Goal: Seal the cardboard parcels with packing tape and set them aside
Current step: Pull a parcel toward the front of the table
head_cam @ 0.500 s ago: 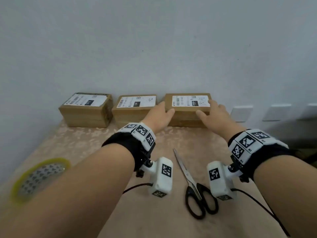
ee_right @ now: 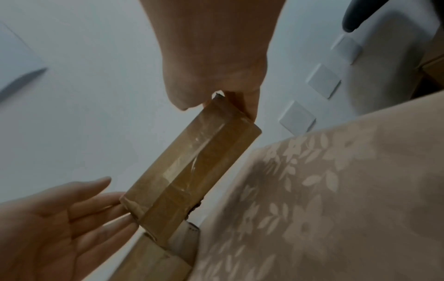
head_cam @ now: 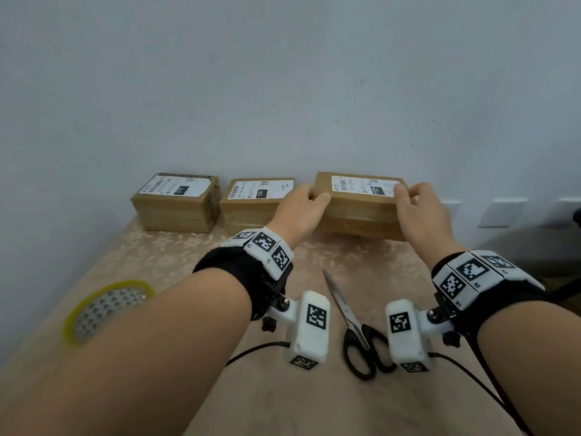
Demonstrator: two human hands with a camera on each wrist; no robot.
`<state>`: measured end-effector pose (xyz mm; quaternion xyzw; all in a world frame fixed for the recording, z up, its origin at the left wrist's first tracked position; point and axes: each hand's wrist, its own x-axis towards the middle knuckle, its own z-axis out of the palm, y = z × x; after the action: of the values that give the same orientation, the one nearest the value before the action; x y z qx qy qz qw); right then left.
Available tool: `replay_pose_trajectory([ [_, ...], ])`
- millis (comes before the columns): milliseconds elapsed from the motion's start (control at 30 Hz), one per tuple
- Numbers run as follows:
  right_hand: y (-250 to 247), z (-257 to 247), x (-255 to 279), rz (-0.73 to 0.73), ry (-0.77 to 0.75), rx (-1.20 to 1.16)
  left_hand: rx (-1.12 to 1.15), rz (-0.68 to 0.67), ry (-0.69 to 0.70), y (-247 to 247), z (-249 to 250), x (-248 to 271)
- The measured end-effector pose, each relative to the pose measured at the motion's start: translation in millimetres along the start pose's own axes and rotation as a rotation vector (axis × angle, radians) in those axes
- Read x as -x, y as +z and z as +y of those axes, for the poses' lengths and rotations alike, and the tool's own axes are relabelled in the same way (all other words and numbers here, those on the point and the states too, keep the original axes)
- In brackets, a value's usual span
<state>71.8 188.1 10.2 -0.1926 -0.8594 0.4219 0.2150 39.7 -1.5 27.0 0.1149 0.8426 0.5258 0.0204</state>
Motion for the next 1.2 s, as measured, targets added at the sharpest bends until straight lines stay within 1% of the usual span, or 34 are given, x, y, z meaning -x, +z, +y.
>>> replay_pose_trajectory([
  [133,-16.7,-18.5,28.1,0.043,0.011,0.004,0.125,0.087,0.019,-21.2,19.9,39.5],
  [267,-24.7,-42.3,69.4,0.006,-0.044,-0.068,0.133,0.136,0.047,-45.5,21.5,78.9],
  [333,-24.3,-52.6,92.0,-0.034,-0.07,-0.125,0.158,0.177,0.045,-57.9,14.9,101.3],
  [433,-18.9,-62.2,124.2,-0.122,-0.059,-0.185,0.208,0.236,-0.012,-77.7,0.3,132.8],
  [600,-1.4,-63.5,171.9,-0.269,-0.109,-0.233,0.246,0.273,-0.083,-102.1,-30.5,175.5],
  [733,13.8,-55.0,195.6,-0.304,-0.062,-0.285,0.252,0.323,-0.122,-101.4,-52.9,194.6],
  [833,24.9,-45.5,204.3,-0.277,-0.016,-0.28,0.239,0.306,-0.156,-96.1,-65.4,199.1],
  [1033,42.7,-31.1,193.7,-0.347,0.129,-0.242,0.05,0.207,-0.235,-94.6,-74.9,185.5],
  [1133,48.6,-29.8,187.8,-0.376,0.223,-0.291,0.069,0.158,-0.318,-95.3,-77.3,180.4],
  [1200,49.0,-30.7,186.6,-0.394,0.253,-0.307,0.089,0.134,-0.34,-96.0,-75.6,180.1],
])
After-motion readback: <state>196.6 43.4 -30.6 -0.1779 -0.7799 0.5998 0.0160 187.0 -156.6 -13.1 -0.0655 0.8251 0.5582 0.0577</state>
